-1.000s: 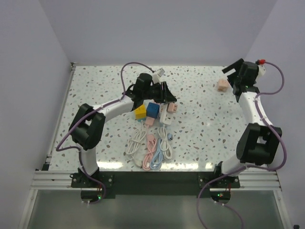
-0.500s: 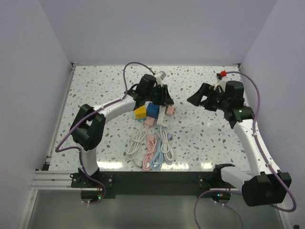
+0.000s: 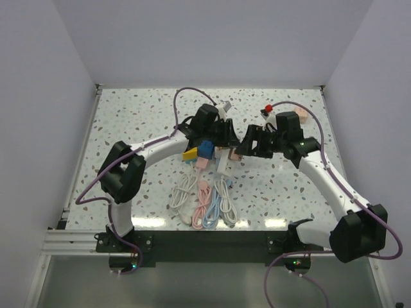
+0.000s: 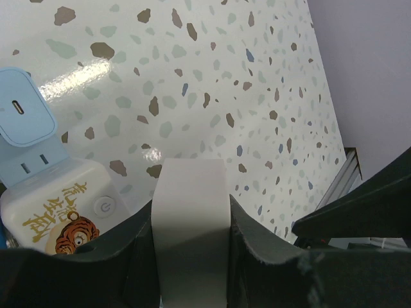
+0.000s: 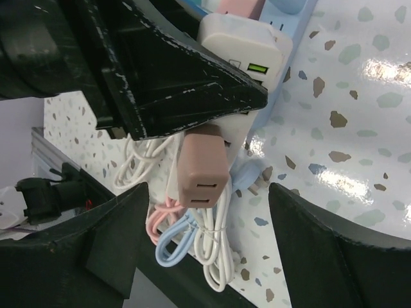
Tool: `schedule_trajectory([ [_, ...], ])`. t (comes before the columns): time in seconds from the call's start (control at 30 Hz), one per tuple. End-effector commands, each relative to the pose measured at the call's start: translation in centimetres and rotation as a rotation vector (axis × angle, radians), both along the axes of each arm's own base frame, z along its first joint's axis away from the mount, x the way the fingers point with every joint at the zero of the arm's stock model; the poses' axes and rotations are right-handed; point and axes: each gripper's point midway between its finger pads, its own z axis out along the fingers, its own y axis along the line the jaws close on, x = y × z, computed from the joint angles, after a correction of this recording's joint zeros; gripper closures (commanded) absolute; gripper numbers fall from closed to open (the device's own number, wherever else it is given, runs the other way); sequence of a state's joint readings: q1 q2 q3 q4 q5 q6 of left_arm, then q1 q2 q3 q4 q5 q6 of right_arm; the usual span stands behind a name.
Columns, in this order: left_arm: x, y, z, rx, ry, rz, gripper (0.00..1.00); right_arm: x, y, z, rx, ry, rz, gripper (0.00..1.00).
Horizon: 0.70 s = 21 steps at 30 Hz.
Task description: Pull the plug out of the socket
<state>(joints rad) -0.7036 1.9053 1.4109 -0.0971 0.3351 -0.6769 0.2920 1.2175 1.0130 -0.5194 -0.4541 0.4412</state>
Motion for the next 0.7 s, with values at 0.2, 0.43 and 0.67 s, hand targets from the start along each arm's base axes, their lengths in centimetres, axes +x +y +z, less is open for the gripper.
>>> schedule_trajectory([
  [0.2, 0.3, -2.6, 5.2, -0.115, -0.052, 0.001, 1.00, 1.1, 1.8, -1.0, 0.007, 0.016, 0.024, 0.36],
  [0.43, -0.2, -3.0, 5.5, -0.138, -0.048, -0.006, 1.00, 2.6, 1.8, -1.8, -0.001, 0.017, -0.022, 0.71],
  [0.67, 0.8, -1.0, 2.4, -0.056, -0.073, 0.004, 1.00, 0.7, 0.0, 0.1, -0.080, 0.019, 0.003, 1.00],
])
